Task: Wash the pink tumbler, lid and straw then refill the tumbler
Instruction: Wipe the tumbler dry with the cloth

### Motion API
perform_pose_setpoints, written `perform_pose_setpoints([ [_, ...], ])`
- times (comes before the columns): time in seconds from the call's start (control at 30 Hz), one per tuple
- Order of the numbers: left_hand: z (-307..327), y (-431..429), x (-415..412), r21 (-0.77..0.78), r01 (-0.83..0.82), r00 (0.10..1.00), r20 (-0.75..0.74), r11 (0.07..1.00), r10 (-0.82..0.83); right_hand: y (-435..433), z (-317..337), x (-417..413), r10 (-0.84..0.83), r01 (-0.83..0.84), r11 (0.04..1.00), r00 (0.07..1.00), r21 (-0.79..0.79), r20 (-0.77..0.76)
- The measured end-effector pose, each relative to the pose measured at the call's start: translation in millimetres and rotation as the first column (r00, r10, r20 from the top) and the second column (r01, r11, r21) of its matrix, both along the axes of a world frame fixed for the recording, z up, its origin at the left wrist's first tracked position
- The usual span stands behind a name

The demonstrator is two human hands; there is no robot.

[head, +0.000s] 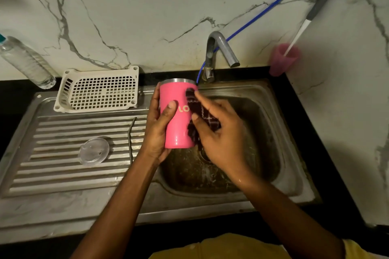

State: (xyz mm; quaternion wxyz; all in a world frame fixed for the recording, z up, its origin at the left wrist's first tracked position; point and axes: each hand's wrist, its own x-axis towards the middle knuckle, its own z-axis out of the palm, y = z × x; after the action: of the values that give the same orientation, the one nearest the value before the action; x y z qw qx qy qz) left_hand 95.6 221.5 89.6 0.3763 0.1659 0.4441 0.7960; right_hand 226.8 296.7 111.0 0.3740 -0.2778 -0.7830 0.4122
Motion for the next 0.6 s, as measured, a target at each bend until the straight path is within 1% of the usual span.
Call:
perform_pose_setpoints([
  [0.07, -1.3, -0.1, -0.9, 0.030, -0.001, 0.998, 0.057, 1.000, -0.001, -14.8, -8.9, 18.0, 0.056, -0.056, 0.998, 0.998, 0.008, 0.014],
  [0.17, 0.0, -0.8, 0.8, 0.069, 0.012, 0.980, 0.199, 0.998, -0.025, -32.1, -19.3, 36.3, 0.129, -0.129, 0.992, 0.992, 0.018, -0.013],
  [0.27, 0.7, -3.9, 7.4, 0.119, 0.101, 0.941, 0.311, 0.988, -0.133, -18.9, -12.3, 30.0, 0.109, -0.108, 0.994, 0.994, 0.024, -0.030],
  [0.33, 1.4, -5.4, 9.7, 0.169, 0.137, 0.930, 0.318, 0.976, -0.186, 2.0, -2.1, 12.2, 0.051, -0.050, 0.999, 0.998, 0.017, -0.033],
  [0.4, 1.6, -5.3, 10.1, 0.185, 0.133, 0.924, 0.332, 0.974, -0.190, 22.4, 6.8, -8.0, -0.004, 0.004, 1.000, 0.998, -0.002, -0.069],
  [0.43, 1.9, -5.2, 9.7, 0.184, 0.120, 0.923, 0.341, 0.976, -0.177, 30.8, 10.0, -16.6, -0.015, 0.013, 1.000, 0.996, -0.028, -0.090],
  [0.5, 4.0, -5.3, 5.5, 0.179, 0.106, 0.931, 0.327, 0.978, -0.161, 40.3, 12.5, -29.0, -0.005, 0.000, 0.998, 0.996, -0.062, -0.085],
  [0.53, 5.0, -5.4, 2.8, 0.163, 0.111, 0.939, 0.305, 0.980, -0.157, 40.0, 11.9, -31.0, 0.008, -0.014, 0.997, 0.997, -0.077, -0.077],
  [0.6, 5.5, -4.4, -2.2, 0.063, 0.118, 0.964, 0.233, 0.991, -0.129, 32.6, 7.2, -28.0, 0.016, -0.024, 0.996, 0.995, -0.084, -0.100],
])
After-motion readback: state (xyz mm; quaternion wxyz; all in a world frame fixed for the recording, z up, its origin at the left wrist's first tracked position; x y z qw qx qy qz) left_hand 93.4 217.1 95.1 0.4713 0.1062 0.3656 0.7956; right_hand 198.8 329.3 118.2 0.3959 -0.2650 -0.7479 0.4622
